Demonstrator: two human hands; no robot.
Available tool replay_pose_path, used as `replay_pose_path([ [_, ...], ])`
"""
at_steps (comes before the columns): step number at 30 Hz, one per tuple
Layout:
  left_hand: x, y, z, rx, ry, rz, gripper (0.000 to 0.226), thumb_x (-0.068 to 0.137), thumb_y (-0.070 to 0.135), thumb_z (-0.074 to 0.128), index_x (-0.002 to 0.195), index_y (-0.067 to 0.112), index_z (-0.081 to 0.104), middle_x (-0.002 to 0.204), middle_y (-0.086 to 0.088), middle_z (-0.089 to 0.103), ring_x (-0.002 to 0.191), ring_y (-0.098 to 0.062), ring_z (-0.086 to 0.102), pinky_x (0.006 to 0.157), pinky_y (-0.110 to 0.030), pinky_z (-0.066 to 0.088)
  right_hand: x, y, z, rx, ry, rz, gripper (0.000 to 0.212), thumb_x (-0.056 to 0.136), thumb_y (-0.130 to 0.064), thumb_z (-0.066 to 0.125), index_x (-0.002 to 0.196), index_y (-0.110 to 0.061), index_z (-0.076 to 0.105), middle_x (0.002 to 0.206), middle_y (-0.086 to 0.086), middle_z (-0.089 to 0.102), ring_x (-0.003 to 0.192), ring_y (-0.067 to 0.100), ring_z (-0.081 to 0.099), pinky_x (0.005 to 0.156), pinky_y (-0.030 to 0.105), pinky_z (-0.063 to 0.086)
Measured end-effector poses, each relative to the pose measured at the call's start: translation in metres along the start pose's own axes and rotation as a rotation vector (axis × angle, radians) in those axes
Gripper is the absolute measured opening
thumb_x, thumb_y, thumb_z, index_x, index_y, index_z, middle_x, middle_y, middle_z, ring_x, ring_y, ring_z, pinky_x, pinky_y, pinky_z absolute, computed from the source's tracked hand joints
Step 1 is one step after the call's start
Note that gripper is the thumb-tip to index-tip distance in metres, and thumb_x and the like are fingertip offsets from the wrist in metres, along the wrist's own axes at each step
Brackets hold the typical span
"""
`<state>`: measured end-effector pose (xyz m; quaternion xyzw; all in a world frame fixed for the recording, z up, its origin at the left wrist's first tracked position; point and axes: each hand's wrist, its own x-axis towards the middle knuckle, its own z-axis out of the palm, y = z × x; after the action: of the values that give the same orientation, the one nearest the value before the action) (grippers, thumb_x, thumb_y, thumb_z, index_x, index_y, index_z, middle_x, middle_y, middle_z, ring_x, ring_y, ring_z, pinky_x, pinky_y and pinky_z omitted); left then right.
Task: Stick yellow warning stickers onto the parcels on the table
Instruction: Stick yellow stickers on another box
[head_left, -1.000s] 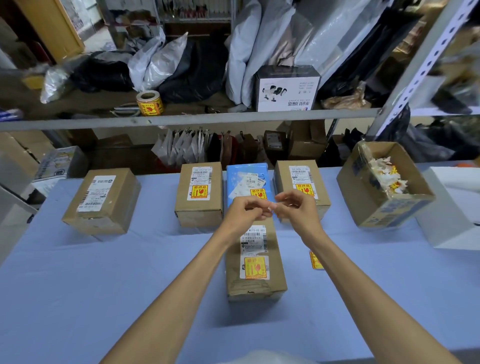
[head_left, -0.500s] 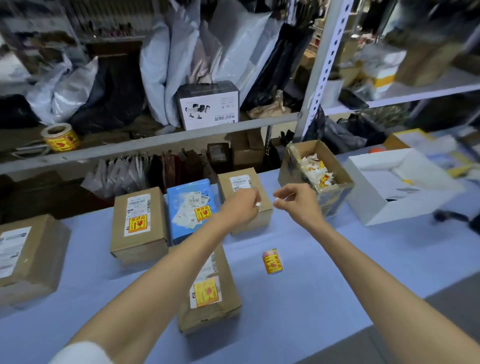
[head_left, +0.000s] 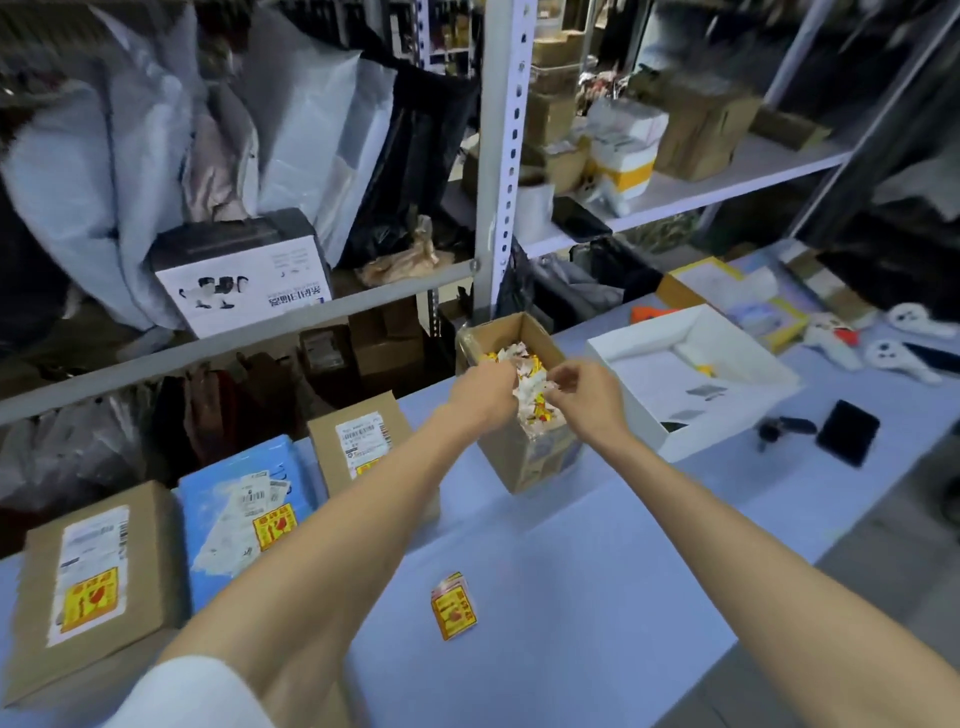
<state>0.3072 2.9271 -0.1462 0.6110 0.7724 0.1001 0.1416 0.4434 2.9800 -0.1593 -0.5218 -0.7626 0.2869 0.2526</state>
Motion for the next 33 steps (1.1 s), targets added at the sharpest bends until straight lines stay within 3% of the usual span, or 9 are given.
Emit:
replay_pose_path([
  [3, 0.02, 0.0, 0.001, -0.011, 0.013, -0.015, 0.025, 0.087, 0.007, 0.05, 0.11, 0.006, 0.06, 0.109, -0.017, 0.062, 0.101, -0.038, 0.059, 0.071, -0.035, 0.043, 0.027, 0.004, 0.001, 0.001, -0.079, 0.005, 0.044, 0.079, -0.014, 0.073, 0.12, -0.004, 0.062, 0.11, 0.011, 0.069, 0.101, 0.025, 0.065, 0.094, 0.04, 0.05],
  [5, 0.026, -0.004, 0.002, -0.016, 0.013, -0.033, 0.024, 0.086, 0.006, 0.051, 0.109, 0.006, 0.058, 0.109, -0.016, 0.061, 0.101, -0.036, 0.059, 0.073, -0.036, 0.045, 0.039, 0.006, 0.005, -0.031, -0.114, -0.001, 0.045, 0.083, -0.014, 0.069, 0.125, -0.003, 0.059, 0.116, 0.012, 0.067, 0.107, 0.026, 0.063, 0.096, 0.041, 0.049],
  [10, 0.024, -0.021, 0.007, -0.065, -0.008, -0.069, 0.024, 0.085, 0.006, 0.052, 0.108, 0.004, 0.058, 0.111, -0.016, 0.062, 0.099, -0.035, 0.06, 0.083, -0.045, 0.053, 0.044, 0.012, 0.015, -0.046, -0.149, 0.024, 0.039, 0.082, -0.012, 0.065, 0.12, -0.004, 0.061, 0.114, 0.012, 0.067, 0.105, 0.028, 0.063, 0.093, 0.042, 0.051],
  [14, 0.005, -0.039, 0.002, -0.109, 0.048, -0.122, 0.021, 0.089, 0.011, 0.048, 0.106, 0.004, 0.058, 0.108, -0.015, 0.063, 0.097, -0.036, 0.059, 0.082, -0.047, 0.052, 0.029, -0.003, 0.027, -0.032, -0.199, -0.02, 0.035, 0.082, -0.01, 0.065, 0.117, -0.007, 0.064, 0.108, 0.006, 0.068, 0.095, 0.022, 0.064, 0.081, 0.029, 0.05],
  [17, -0.022, -0.063, 0.001, -0.155, 0.056, -0.179, 0.026, 0.086, 0.006, 0.048, 0.11, 0.006, 0.058, 0.112, -0.014, 0.062, 0.103, -0.034, 0.058, 0.084, -0.044, 0.05, 0.008, -0.025, 0.044, -0.014, -0.264, -0.105, 0.026, 0.081, -0.007, 0.063, 0.107, -0.005, 0.066, 0.1, 0.009, 0.07, 0.091, 0.022, 0.064, 0.082, 0.032, 0.051],
  [20, -0.06, -0.091, 0.007, -0.217, 0.078, -0.271, 0.027, 0.083, 0.005, 0.051, 0.109, 0.009, 0.059, 0.115, -0.012, 0.061, 0.107, -0.031, 0.057, 0.086, -0.041, 0.05, -0.023, -0.054, 0.066, 0.019, -0.387, -0.138, 0.028, 0.082, -0.006, 0.064, 0.109, -0.002, 0.065, 0.095, 0.01, 0.069, 0.089, 0.021, 0.065, 0.082, 0.033, 0.051],
  [25, -0.147, -0.128, 0.018, -0.273, 0.109, -0.436, 0.025, 0.084, 0.008, 0.051, 0.108, 0.009, 0.059, 0.114, -0.014, 0.062, 0.106, -0.032, 0.057, 0.085, -0.036, 0.047, -0.083, -0.094, 0.113, 0.035, -0.561, -0.218, 0.025, 0.079, -0.007, 0.065, 0.104, -0.006, 0.066, 0.086, 0.005, 0.064, 0.083, 0.018, 0.06, 0.069, 0.028, 0.046],
  [29, -0.213, -0.155, 0.032, -0.325, 0.092, -0.585, 0.027, 0.082, 0.003, 0.054, 0.108, 0.007, 0.06, 0.115, -0.015, 0.062, 0.107, -0.032, 0.057, 0.085, -0.035, 0.046, -0.128, -0.115, 0.144, -0.017, -0.657, -0.292, 0.023, 0.081, -0.007, 0.064, 0.104, -0.005, 0.066, 0.088, 0.005, 0.065, 0.082, 0.016, 0.056, 0.07, 0.024, 0.04],
  [33, -0.264, -0.173, 0.045, -0.328, 0.142, -0.683, 0.027, 0.081, 0.003, 0.055, 0.107, 0.01, 0.059, 0.117, -0.014, 0.057, 0.11, -0.032, 0.054, 0.089, -0.037, 0.047, -0.16, -0.128, 0.166, -0.045, -0.747, -0.316, 0.031, 0.081, -0.009, 0.068, 0.111, -0.002, 0.064, 0.1, 0.011, 0.068, 0.088, 0.019, 0.061, 0.074, 0.029, 0.048],
])
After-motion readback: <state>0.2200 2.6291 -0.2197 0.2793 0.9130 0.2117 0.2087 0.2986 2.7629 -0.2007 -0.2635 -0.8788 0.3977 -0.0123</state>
